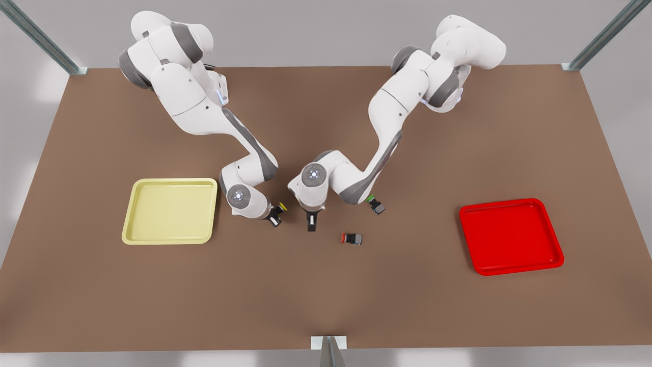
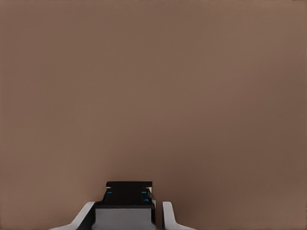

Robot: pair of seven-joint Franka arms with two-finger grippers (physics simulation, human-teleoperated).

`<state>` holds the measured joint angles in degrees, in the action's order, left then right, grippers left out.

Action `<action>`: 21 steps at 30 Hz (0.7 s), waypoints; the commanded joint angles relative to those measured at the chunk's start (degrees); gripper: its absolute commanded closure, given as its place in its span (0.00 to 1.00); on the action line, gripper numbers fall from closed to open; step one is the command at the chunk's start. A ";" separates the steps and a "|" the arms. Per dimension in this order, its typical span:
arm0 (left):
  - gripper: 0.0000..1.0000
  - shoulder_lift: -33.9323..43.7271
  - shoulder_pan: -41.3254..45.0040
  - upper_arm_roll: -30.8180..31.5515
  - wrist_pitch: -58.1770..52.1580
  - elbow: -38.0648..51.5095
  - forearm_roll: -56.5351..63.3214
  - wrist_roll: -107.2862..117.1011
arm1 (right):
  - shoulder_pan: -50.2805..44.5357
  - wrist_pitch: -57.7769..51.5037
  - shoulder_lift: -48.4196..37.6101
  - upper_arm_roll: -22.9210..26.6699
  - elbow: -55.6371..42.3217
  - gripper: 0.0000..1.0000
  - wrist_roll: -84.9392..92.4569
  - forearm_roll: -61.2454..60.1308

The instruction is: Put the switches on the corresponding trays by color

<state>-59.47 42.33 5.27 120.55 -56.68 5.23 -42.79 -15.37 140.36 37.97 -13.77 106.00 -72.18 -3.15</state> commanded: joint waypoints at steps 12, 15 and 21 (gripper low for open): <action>0.00 7.17 -4.36 0.61 3.91 -14.24 3.91 0.16 | 0.52 -0.35 0.00 -0.02 0.00 0.44 1.07 -0.01; 0.00 6.91 -4.45 0.62 6.45 -16.00 4.00 -0.02 | 0.61 -0.35 0.00 -0.02 -0.09 0.44 1.16 -0.01; 0.00 5.24 -7.35 0.62 9.35 -17.41 6.99 -0.28 | 3.24 -0.53 -0.18 -2.49 0.00 0.45 2.66 -0.01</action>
<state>-54.23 35.11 5.89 129.90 -74.04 10.54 -42.92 -12.20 139.83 37.88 -16.26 106.06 -69.53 -3.16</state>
